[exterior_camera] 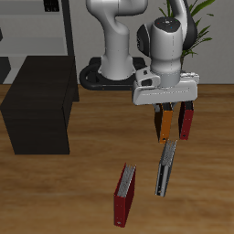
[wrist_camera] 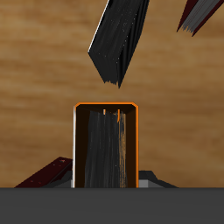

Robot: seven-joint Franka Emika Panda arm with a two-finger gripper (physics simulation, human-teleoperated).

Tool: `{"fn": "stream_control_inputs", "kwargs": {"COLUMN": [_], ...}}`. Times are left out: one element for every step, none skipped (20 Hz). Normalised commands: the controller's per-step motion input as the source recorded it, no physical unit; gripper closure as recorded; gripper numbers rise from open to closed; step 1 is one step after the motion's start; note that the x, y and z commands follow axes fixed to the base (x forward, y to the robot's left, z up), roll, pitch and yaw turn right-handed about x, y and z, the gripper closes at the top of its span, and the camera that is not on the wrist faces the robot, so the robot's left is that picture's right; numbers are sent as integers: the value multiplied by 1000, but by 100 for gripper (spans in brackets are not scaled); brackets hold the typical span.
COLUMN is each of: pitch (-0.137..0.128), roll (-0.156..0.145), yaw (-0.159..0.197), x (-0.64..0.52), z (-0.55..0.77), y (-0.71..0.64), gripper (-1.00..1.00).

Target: Place the orange book upright on top of the shelf

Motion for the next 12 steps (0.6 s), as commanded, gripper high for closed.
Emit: {"fn": "stream_control_inputs", "kwargs": {"pitch": [-76,-167,-48,-85,-186,21,-8,0,-80,-37,209,-28], "roll": [-50,-86,-9,-83,-94,-3,-28,0,-17,-1,95,-46], "yaw": [44,89,16,33,113,-56,-13,0,58,-22,-148,-25], "x": [-169,-121,-77,-201,-190,-116,-126,42,-226,-162,-55,-219], "z": [738,499,385,713,609,419,334,-35,450,404,224,584], "y": [-594,-405,-279,-655,-464,-457,-306,103,-352,-392,-346,-625], "gripper": [100,100,100,100,100,100,100,100,100,100,100,100]}}
